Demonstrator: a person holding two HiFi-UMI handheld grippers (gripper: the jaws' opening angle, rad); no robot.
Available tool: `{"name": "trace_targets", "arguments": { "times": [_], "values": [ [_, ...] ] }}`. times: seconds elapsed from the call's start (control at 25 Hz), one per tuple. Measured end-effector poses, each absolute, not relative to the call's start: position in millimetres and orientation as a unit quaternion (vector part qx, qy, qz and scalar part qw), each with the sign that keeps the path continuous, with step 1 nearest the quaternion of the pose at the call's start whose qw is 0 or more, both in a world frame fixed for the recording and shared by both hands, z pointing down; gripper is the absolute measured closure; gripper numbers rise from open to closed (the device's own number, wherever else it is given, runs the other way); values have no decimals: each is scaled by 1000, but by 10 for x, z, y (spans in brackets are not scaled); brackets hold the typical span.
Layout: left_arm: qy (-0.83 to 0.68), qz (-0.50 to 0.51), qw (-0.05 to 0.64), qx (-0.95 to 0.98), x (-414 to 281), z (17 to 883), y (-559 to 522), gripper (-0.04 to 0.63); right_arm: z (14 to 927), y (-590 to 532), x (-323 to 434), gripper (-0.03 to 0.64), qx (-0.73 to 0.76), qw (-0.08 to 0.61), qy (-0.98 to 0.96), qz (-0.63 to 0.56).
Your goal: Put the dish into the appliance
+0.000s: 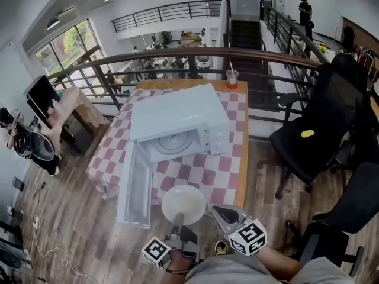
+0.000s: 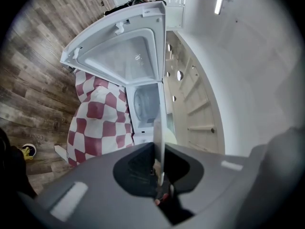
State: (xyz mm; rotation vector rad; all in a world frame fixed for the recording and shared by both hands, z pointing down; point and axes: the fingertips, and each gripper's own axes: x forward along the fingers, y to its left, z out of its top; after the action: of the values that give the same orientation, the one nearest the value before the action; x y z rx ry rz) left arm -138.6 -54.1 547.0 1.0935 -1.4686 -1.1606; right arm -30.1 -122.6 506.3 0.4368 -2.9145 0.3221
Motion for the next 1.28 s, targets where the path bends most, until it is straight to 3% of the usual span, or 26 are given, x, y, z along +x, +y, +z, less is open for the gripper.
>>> {"name": "trace_targets", "arguments": {
  "times": [0.68, 1.28],
  "values": [
    [-615, -470, 458, 438, -1643, 5463, -990, 566, 5125, -1669, -469, 618, 140, 81, -981, 108],
    [-618, -458, 469, 435, -2606, 5725, -2022, 566, 5218, -2518, -1295, 618, 149, 101, -978, 108]
  ]
}}
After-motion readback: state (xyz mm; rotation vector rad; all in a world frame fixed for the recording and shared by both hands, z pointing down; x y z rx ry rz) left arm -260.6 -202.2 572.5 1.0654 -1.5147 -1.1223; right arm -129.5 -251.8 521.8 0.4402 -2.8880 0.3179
